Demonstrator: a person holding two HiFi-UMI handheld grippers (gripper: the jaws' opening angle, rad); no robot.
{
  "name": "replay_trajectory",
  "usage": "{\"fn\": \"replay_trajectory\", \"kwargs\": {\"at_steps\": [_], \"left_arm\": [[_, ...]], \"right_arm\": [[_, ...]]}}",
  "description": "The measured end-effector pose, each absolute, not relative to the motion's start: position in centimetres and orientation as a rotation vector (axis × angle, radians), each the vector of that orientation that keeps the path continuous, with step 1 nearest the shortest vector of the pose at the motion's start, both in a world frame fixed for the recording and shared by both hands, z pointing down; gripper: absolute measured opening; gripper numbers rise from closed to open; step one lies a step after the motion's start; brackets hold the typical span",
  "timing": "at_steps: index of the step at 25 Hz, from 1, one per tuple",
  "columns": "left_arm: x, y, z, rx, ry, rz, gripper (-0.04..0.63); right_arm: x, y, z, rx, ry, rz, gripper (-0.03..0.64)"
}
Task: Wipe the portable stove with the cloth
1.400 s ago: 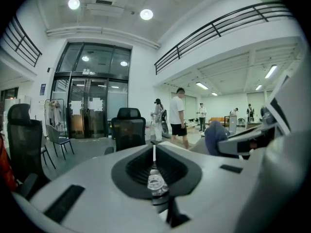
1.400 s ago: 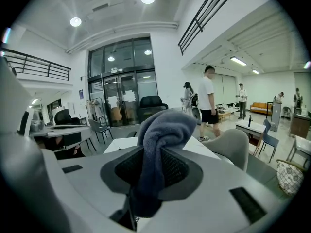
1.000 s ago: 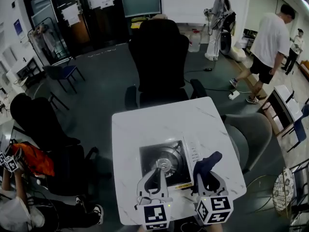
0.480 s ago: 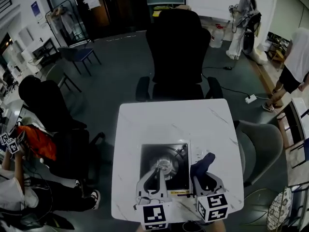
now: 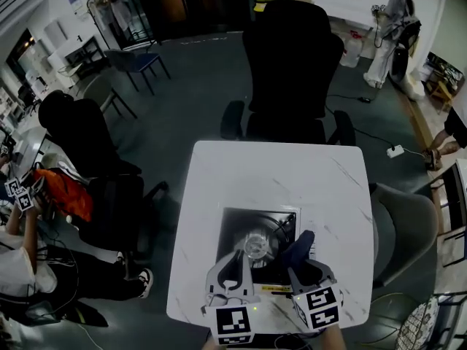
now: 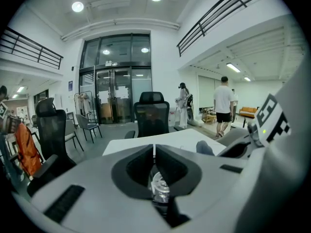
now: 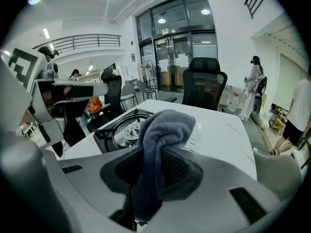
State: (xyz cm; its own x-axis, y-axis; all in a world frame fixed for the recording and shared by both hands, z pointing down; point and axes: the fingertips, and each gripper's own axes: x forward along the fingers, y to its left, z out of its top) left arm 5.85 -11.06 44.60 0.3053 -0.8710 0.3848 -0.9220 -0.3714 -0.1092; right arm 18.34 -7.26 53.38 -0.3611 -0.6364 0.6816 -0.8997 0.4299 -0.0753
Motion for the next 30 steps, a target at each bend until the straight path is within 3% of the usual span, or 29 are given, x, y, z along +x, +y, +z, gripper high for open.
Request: {"fn": "replay_trajectory", "kwargs": {"at_steps": [9, 30], "left_arm": [[5.3, -12.4, 45.0, 2.404, -1.666, 0.594, 0.021], [4.2, -14.4, 46.4, 2.423, -1.601, 0.619, 0.021]], "right_arm": [[17.2, -6.6, 56.2, 1.113, -2.065, 0.612, 0.106], [19.4, -11.0, 56.8, 1.224, -1.972, 0.649, 0.106]]}}
